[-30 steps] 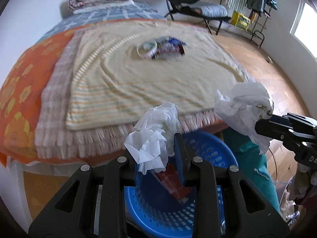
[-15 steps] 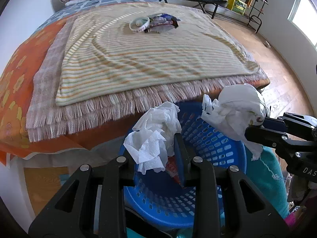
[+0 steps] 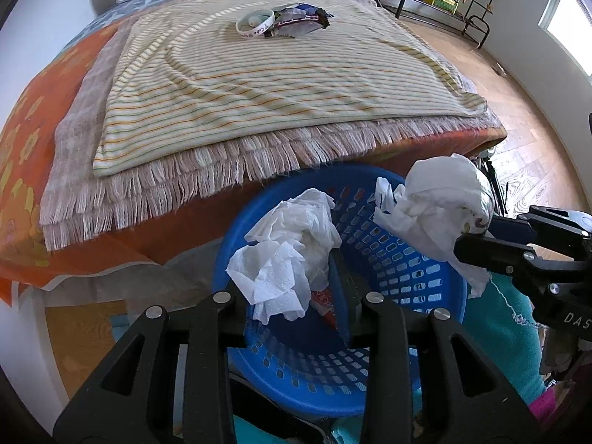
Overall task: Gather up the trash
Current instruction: 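Open both grippers to drop the plastic bags into the basket, then move both grippers back to the remaining wrappers on the blanket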
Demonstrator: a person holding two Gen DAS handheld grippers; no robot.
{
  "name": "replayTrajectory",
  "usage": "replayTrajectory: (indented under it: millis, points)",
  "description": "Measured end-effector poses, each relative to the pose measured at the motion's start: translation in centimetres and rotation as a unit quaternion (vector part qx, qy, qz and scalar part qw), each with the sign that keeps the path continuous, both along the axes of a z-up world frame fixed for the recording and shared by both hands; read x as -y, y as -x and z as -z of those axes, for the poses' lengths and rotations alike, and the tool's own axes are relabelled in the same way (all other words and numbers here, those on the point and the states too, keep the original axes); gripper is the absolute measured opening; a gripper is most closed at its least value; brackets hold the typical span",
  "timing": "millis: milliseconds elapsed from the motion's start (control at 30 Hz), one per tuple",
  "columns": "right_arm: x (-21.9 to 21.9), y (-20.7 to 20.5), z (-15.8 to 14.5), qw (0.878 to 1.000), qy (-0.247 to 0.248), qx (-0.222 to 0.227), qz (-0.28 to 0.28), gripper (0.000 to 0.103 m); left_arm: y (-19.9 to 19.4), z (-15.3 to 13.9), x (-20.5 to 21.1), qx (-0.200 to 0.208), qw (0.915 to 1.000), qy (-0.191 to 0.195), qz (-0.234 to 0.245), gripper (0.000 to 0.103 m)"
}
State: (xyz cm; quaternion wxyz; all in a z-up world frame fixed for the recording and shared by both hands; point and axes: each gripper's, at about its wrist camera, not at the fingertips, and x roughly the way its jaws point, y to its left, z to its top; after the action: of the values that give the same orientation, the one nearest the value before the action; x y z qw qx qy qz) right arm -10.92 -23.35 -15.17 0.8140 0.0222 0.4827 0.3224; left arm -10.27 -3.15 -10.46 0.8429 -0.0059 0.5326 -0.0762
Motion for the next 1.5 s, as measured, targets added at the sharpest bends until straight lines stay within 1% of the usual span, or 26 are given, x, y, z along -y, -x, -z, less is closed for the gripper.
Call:
replayTrajectory:
  millis: [33, 100, 233, 267, 300, 367, 467, 533, 600, 667, 733, 800, 967, 1100, 1233, 1367, 1500]
  points:
    - [0.0, 0.0, 0.0, 1.0, 0.002, 0.0, 0.0, 0.023, 0.0, 0.0, 0.0, 0.0, 1.0, 0.0, 0.0, 0.035]
    - [-0.1, 0.0, 0.0, 1.0, 0.004, 0.0, -0.001, 0.023, 0.0, 0.0, 0.0, 0.001, 1.0, -0.001, 0.0, 0.043]
    - [-0.2, 0.0, 0.2, 1.0, 0.006, -0.005, 0.001, 0.024, 0.0, 0.0, 0.1, 0.002, 1.0, -0.002, 0.002, 0.044]
    - [-0.3, -0.1, 0.3, 1.0, 0.006, -0.007, 0.001, 0.024, 0.0, 0.1, 0.1, 0.0, 1.0, -0.003, 0.003, 0.046]
    - [-0.3, -0.2, 0.4, 1.0, 0.007, -0.009, 0.001, 0.024, 0.0, 0.1, 0.1, 0.0, 1.0, -0.003, 0.003, 0.053]
    - [-0.3, -0.2, 0.5, 1.0, 0.01, -0.011, 0.0, 0.026, 0.1, 0.0, 0.1, 0.003, 1.0, -0.003, 0.004, 0.062]
    - [-0.2, -0.2, 0.6, 1.0, 0.011, -0.012, 0.001, 0.034, 0.1, -0.1, 0.3, 0.005, 0.9999, -0.007, 0.007, 0.062]
    - [-0.1, -0.1, 0.5, 1.0, 0.011, -0.009, 0.004, 0.044, 0.1, 0.0, 0.4, 0.004, 0.9999, -0.008, 0.007, 0.062]
    - [-0.1, -0.1, 0.4, 1.0, 0.012, -0.006, 0.007, 0.048, 0.1, 0.1, 0.4, 0.003, 0.9999, -0.009, 0.008, 0.062]
    - [0.0, -0.2, 0.4, 1.0, 0.014, -0.006, 0.01, 0.05, 0.0, 0.1, 0.4, 0.003, 0.9999, -0.011, 0.007, 0.062]
    - [0.1, -0.4, 0.4, 1.0, 0.017, -0.008, 0.014, 0.055, -0.1, 0.1, 0.4, 0.004, 0.9999, -0.012, 0.005, 0.062]
    - [0.3, -0.5, 0.5, 1.0, 0.016, -0.01, 0.019, 0.057, -0.1, 0.1, 0.2, 0.005, 0.9999, -0.013, 0.001, 0.062]
    - [0.6, -0.9, 0.5, 0.999, 0.023, -0.008, 0.03, 0.057, -0.7, -0.5, 0.0, 0.014, 0.9997, -0.017, -0.008, 0.062]
    - [0.9, -1.5, 0.3, 0.999, 0.026, -0.005, 0.038, 0.058, -1.7, -1.6, 0.2, 0.026, 0.9995, -0.018, -0.007, 0.062]
    - [1.3, -2.4, -0.4, 0.998, 0.027, 0.007, 0.048, 0.058, -3.0, -2.6, 0.4, 0.032, 0.9993, -0.017, -0.004, 0.062]
    - [1.9, -3.5, -1.4, 0.998, 0.024, 0.021, 0.061, 0.058, -4.9, -3.5, 0.3, 0.035, 0.9992, -0.017, -0.001, 0.062]
    - [2.5, -4.7, -2.2, 0.997, 0.013, 0.03, 0.076, 0.058, -7.6, -4.2, 0.0, 0.036, 0.999, -0.027, -0.009, 0.062]
